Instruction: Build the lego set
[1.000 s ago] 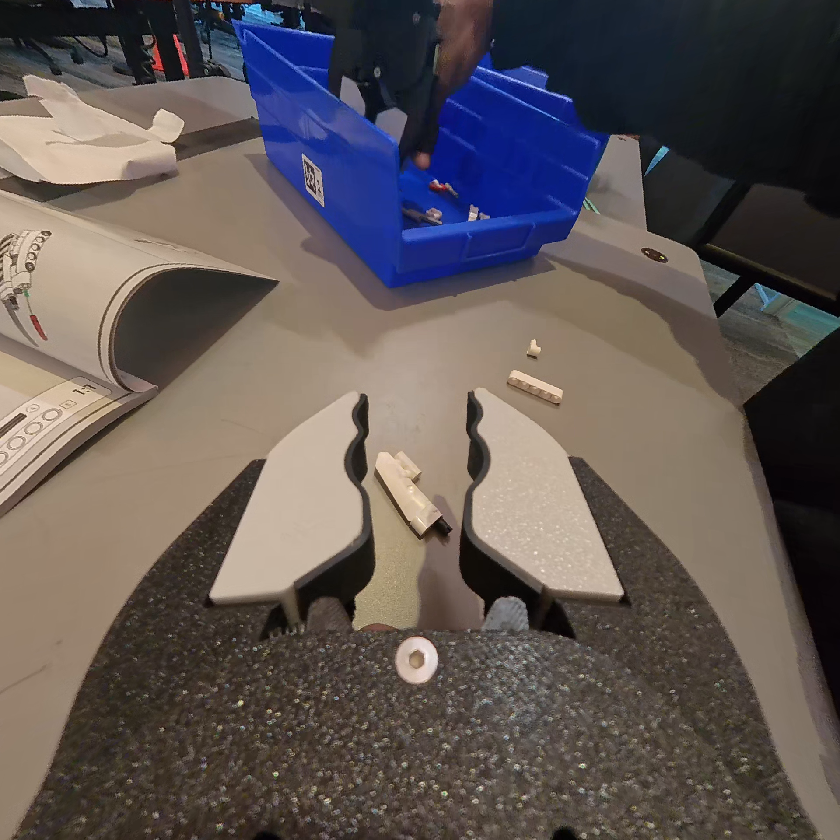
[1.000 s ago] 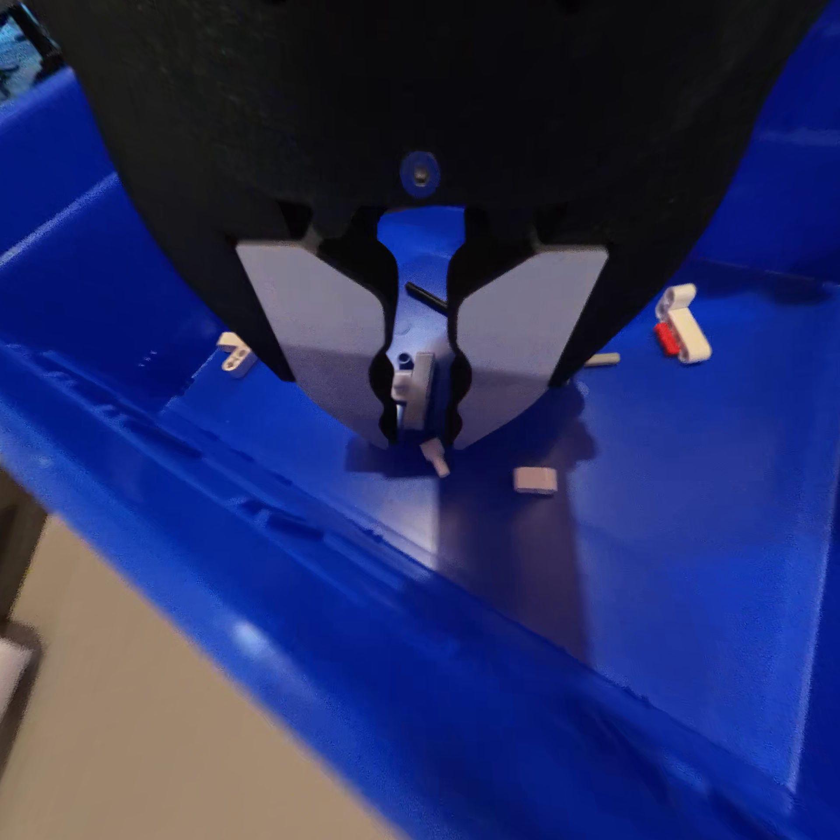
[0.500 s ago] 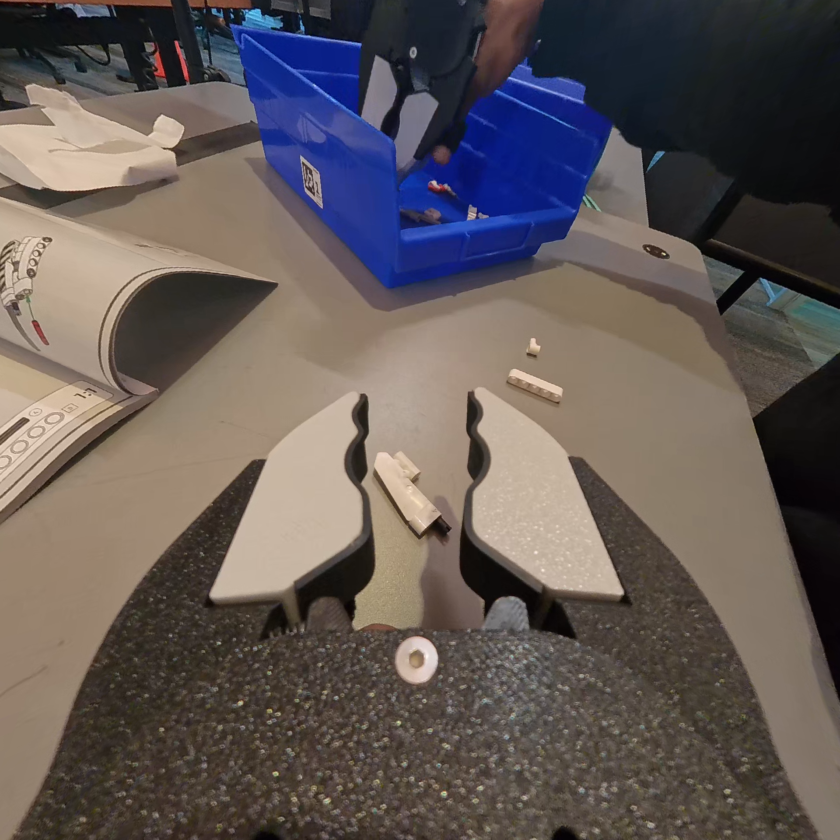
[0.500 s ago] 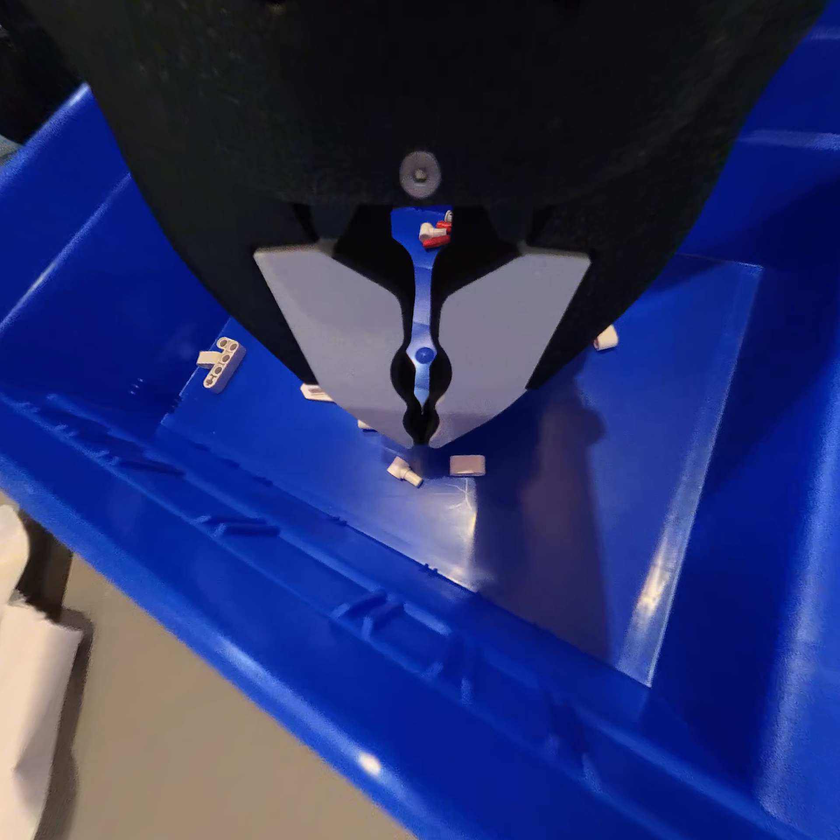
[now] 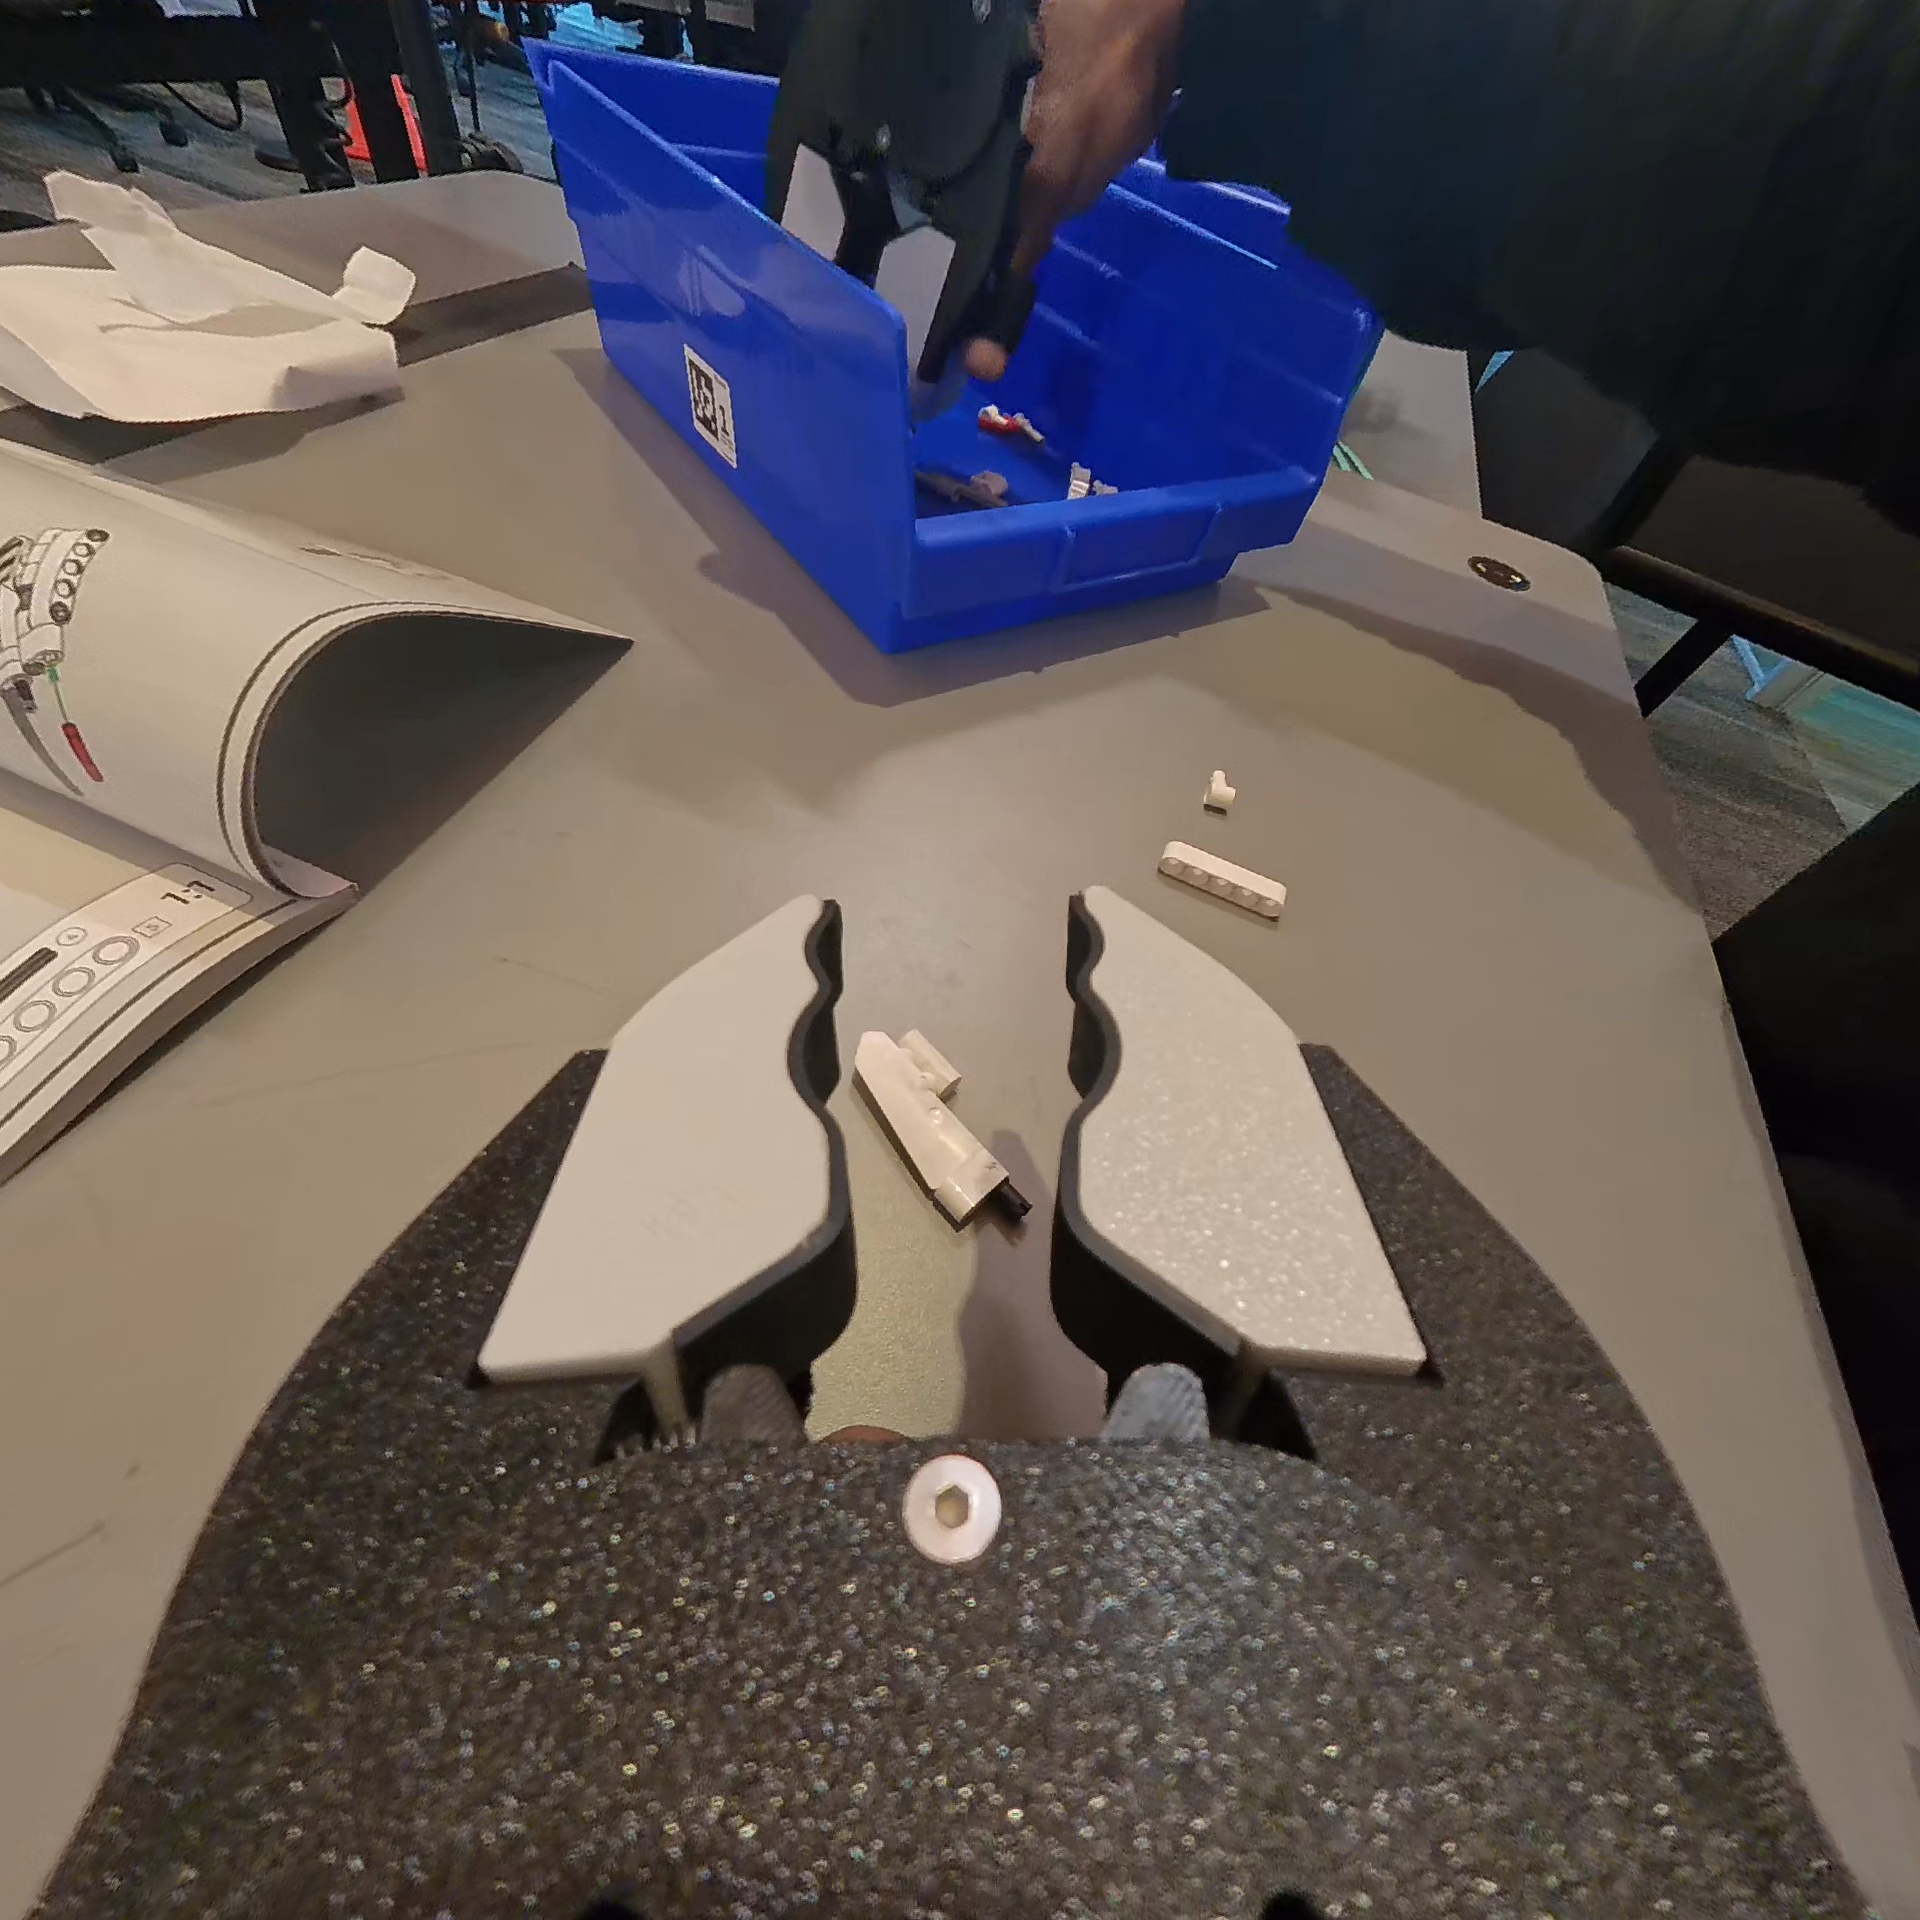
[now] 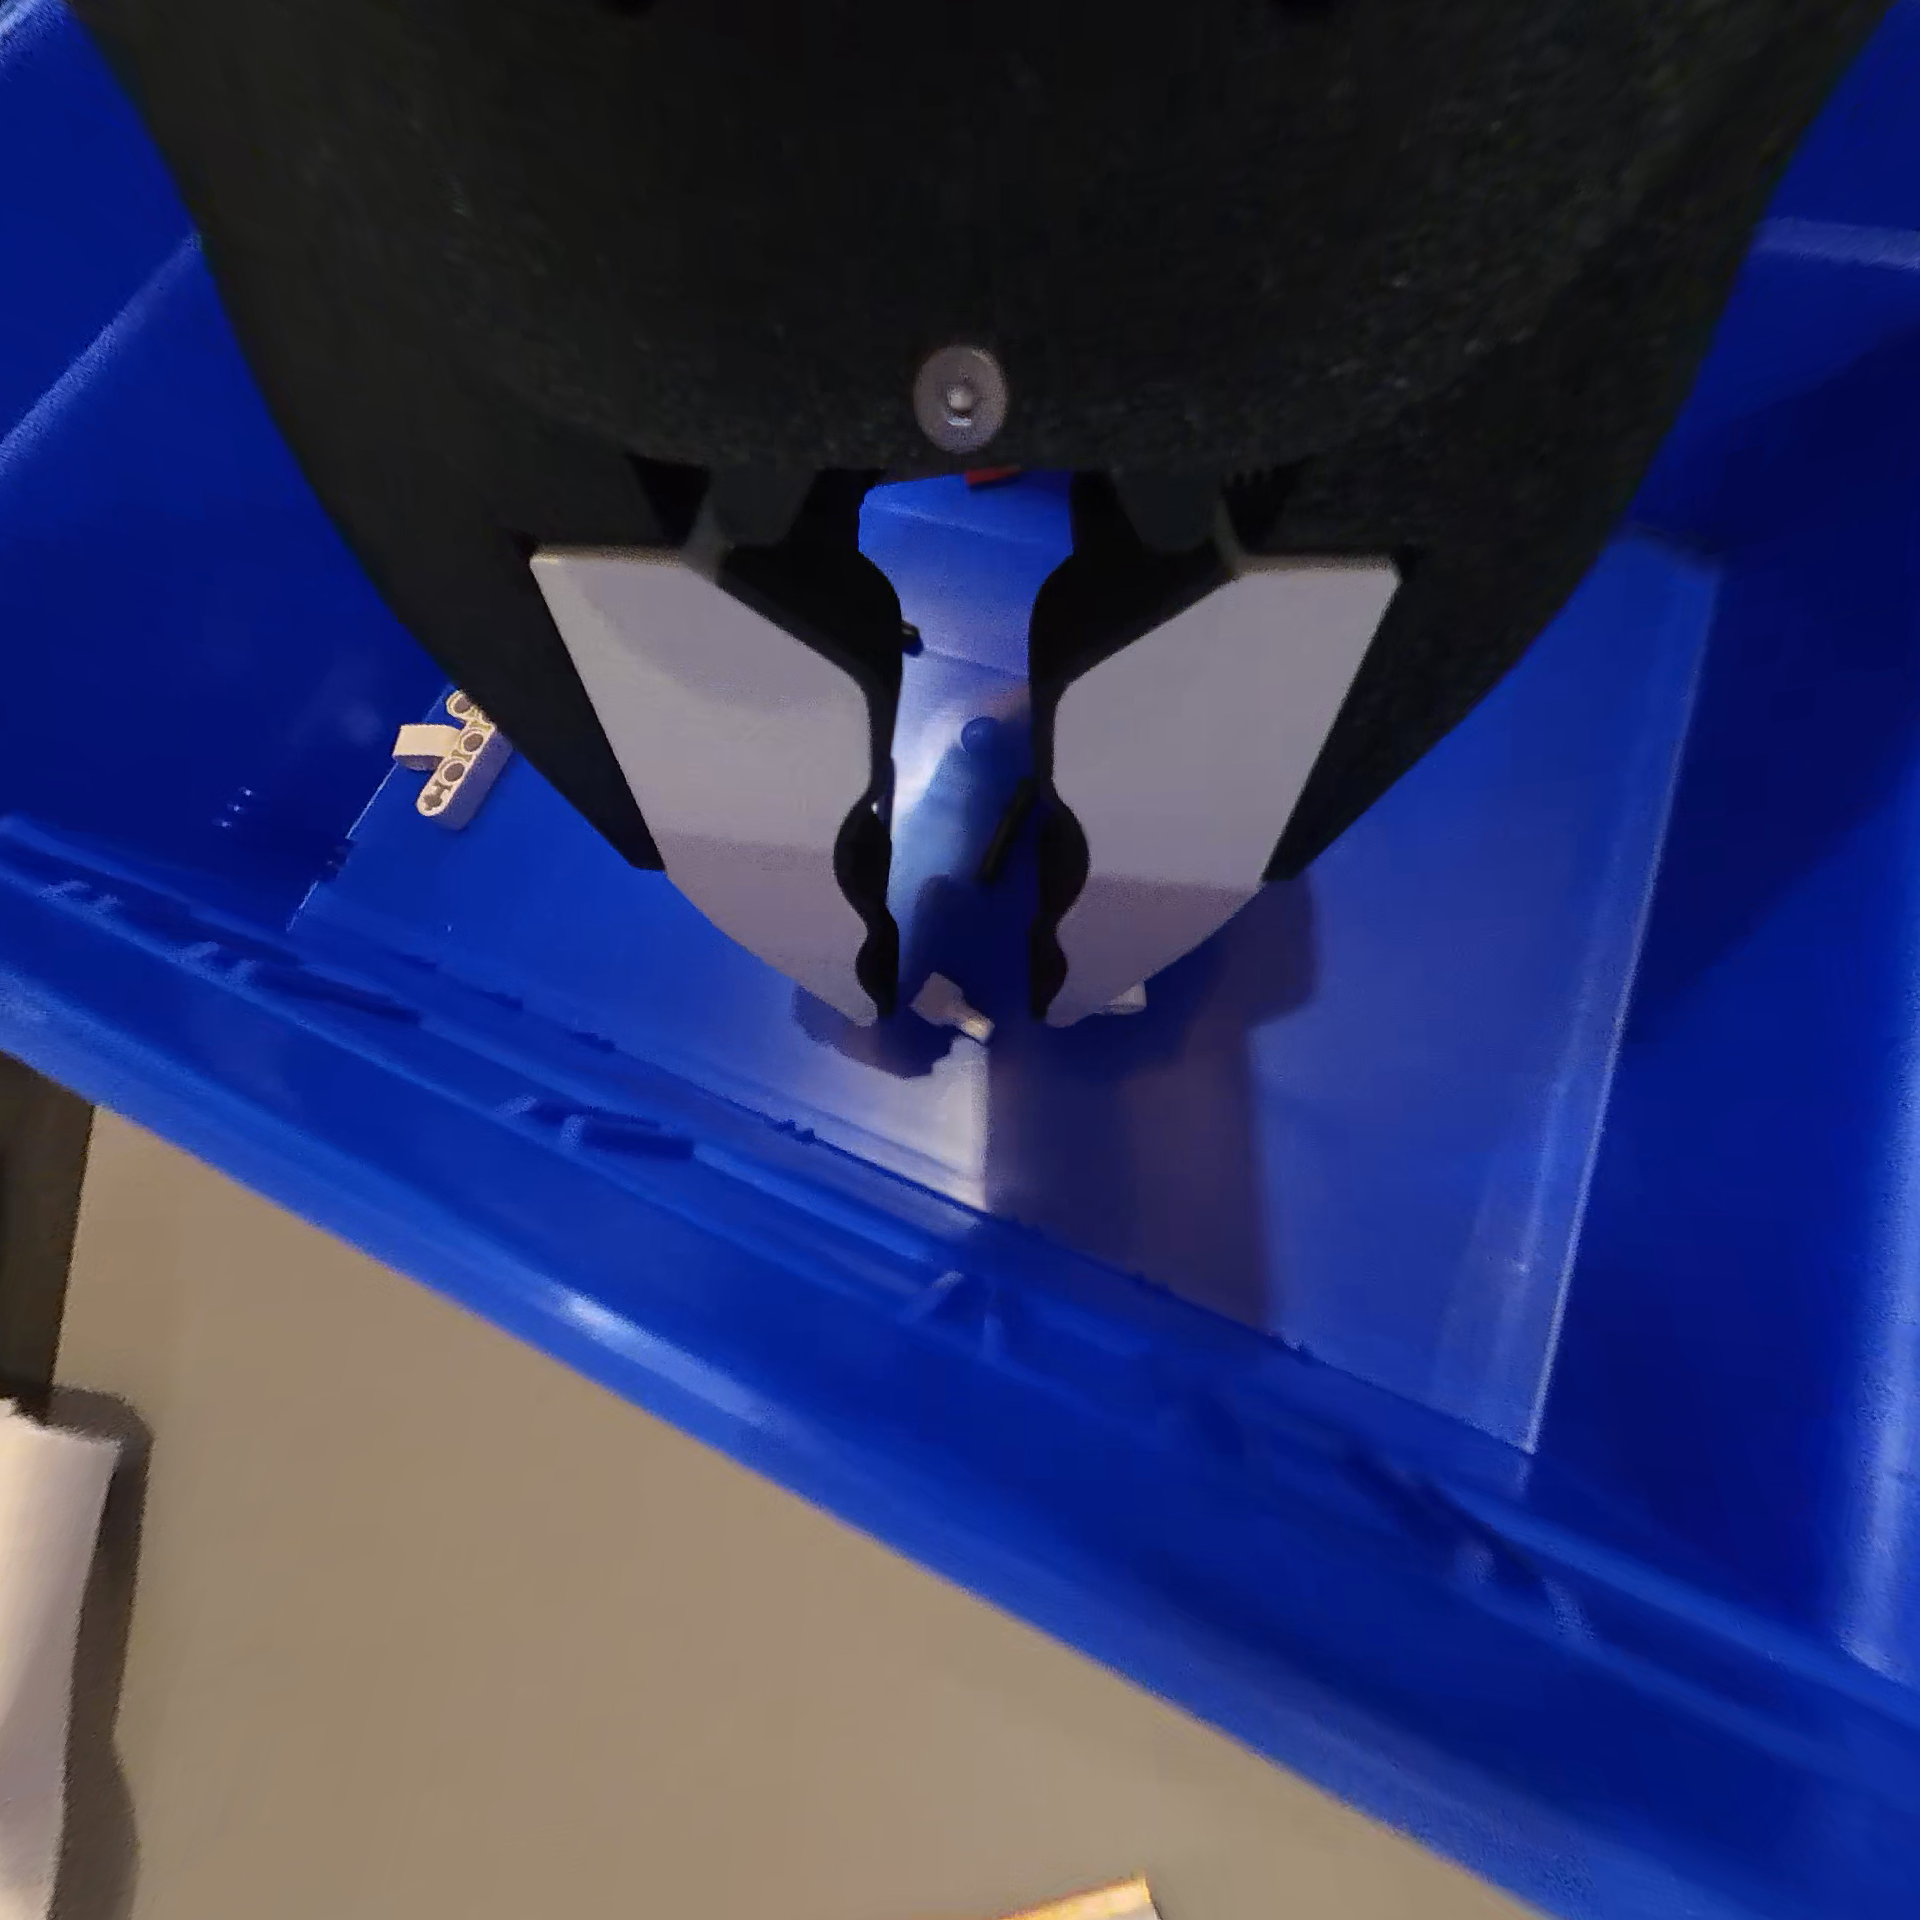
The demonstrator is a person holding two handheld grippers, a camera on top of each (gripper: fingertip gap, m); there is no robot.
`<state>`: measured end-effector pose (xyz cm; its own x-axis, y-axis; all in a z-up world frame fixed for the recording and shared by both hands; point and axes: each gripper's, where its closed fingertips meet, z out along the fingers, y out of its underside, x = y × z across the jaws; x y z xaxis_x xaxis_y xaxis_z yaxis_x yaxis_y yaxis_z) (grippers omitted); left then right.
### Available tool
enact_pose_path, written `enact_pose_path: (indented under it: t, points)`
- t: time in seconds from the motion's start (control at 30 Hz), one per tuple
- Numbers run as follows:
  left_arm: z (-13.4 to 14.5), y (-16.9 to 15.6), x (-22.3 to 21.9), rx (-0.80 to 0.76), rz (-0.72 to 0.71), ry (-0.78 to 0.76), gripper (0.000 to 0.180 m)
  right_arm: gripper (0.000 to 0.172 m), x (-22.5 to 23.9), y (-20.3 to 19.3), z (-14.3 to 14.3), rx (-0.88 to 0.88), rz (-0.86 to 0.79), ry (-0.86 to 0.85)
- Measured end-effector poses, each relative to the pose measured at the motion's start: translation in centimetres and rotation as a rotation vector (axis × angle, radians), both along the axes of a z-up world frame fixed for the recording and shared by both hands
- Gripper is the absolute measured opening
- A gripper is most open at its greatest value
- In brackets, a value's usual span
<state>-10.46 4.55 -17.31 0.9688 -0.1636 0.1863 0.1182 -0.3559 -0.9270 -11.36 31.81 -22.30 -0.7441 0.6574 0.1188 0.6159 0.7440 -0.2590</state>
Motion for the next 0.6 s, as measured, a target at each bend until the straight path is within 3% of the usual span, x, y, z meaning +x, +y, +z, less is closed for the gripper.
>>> enact_pose_path:
  t: [0.4, 0.6]
  points:
    - [0.1, 0.0, 0.0, 0.007, 0.0, 0.0, 0.042, 0.01, -0.1, 0.6, -0.5, 0.021, -0.025, -0.054]
    - [0.1, 0.0, 0.0, 0.007, 0.001, -0.003, 0.042, 0.01, 1.7, -2.9, 4.4, -0.052, -0.14, 0.084]
